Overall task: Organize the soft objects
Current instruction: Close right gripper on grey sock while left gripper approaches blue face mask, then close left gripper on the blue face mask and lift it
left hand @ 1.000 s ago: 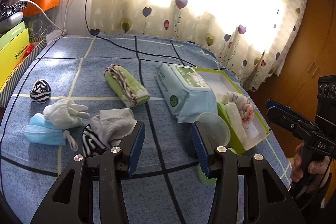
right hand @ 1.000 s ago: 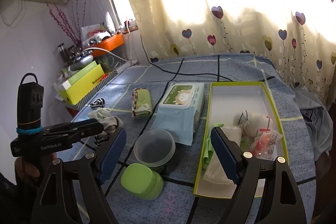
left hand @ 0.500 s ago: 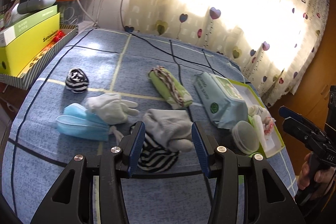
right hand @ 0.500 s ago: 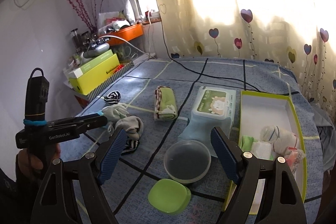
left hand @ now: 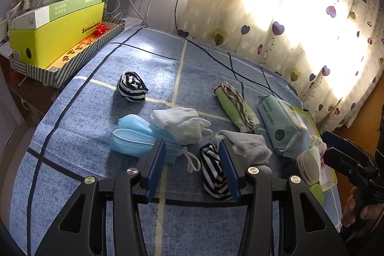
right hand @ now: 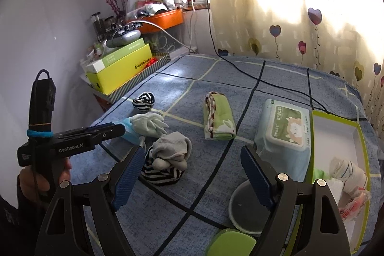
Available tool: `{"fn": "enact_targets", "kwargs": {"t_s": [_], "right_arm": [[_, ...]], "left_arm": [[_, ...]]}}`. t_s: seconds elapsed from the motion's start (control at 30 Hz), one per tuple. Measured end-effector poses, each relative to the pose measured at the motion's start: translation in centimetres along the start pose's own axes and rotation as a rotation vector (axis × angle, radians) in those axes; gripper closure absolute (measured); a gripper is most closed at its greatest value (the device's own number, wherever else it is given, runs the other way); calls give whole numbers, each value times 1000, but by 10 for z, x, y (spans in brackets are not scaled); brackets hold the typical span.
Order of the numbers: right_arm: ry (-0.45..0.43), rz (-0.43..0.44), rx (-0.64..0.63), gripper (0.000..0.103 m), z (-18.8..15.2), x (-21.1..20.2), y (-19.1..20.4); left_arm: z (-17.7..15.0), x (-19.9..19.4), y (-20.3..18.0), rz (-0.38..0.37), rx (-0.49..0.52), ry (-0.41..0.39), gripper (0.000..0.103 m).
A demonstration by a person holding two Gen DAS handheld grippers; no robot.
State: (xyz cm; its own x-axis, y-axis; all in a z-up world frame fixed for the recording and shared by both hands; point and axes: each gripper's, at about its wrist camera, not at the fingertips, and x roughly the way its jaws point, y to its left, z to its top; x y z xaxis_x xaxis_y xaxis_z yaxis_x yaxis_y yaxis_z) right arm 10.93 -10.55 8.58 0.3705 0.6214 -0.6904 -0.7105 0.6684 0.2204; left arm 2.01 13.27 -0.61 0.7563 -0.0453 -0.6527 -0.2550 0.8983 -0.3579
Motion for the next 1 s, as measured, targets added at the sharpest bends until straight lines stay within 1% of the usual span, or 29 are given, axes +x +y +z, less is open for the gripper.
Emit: {"fn": "enact_targets", "kwargs": {"t_s": [0.33,0.5,0.6,0.7,0.73,0.77,0.8,0.87,0.93,1.0], "right_arm": [[103,12,-22,20,6,54,24],[155,2,-30,20,8,78,31],[188,-20,-28,21,8,92,34],[215,-42,-23,30,7,103,34],[221,-48,-22,37,6,106,33],[225,-51,-19,49,6,107,32],[227,-50,-16,53,6,108,32],[223,-54,-14,60,6,109,32],[216,-55,-15,64,6,108,32],[206,-55,-13,66,7,106,33]], "left_arm": [[1,8,38,40,-63,20,56],[1,16,49,47,-80,49,56],[0,20,51,43,-85,64,56],[-1,26,52,31,-89,87,56],[-1,28,52,26,-89,95,56],[-1,29,51,21,-90,100,56],[-2,31,51,15,-93,104,56],[-1,34,51,10,-98,113,56],[-1,37,51,5,-103,123,56],[0,40,52,-1,-110,133,56]]}}
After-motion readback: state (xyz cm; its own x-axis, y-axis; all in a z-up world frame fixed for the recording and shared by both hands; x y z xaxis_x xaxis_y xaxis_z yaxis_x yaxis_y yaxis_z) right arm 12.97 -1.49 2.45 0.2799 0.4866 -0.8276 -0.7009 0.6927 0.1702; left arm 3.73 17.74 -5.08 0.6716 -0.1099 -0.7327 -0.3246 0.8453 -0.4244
